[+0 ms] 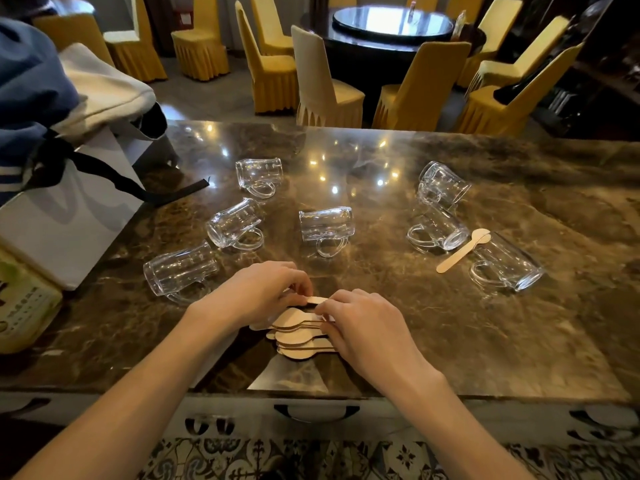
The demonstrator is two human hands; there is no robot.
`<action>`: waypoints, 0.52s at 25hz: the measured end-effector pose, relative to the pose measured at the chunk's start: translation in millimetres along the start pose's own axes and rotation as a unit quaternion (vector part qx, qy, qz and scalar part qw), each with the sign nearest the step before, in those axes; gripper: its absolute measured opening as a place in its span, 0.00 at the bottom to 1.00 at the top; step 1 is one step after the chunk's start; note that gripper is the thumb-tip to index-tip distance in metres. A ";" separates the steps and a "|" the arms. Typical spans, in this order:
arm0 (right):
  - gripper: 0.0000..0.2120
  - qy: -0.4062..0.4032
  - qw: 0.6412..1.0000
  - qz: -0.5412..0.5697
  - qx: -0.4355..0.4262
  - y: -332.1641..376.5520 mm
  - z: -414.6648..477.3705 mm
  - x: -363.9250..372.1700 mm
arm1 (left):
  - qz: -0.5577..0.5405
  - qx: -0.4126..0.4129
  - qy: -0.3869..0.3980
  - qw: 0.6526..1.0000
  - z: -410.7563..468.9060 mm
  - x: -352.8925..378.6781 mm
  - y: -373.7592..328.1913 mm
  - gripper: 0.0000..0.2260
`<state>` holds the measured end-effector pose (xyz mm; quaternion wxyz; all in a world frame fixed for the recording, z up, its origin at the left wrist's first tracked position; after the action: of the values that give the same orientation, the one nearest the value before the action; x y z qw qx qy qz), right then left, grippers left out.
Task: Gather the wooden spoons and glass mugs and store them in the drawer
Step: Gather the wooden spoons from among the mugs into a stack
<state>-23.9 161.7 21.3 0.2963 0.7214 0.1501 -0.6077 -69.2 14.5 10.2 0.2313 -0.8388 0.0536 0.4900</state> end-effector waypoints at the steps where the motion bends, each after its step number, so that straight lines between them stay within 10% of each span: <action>1: 0.11 -0.003 1.000 0.006 0.000 0.2 -1.6 0.7 | 0.009 0.003 0.006 1.000 -0.9 1.7 0.9 0.07; 8: 0.05 -0.109 0.979 0.080 0.150 -67.3 -16.9 -26.6 | -0.013 0.036 0.019 0.999 2.2 5.1 14.4 0.08; 13: 0.10 -0.054 0.956 -0.009 0.290 -143.3 -29.4 -35.0 | -0.064 0.091 -0.125 0.986 14.5 -2.0 21.8 0.11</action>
<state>-91.0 296.3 22.5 0.0768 0.7409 -0.0421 -0.6659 -88.6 1.3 -1.3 0.3426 -0.7479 0.0149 0.5683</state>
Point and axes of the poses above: each hand's wrist, its own z-axis towards the middle knuckle, its own x-axis out of the palm, y = z × x, the point moved 4 cm from there along z, towards the middle knuckle, and after that the axes turned 14 degrees about y, right-handed, at the moved point
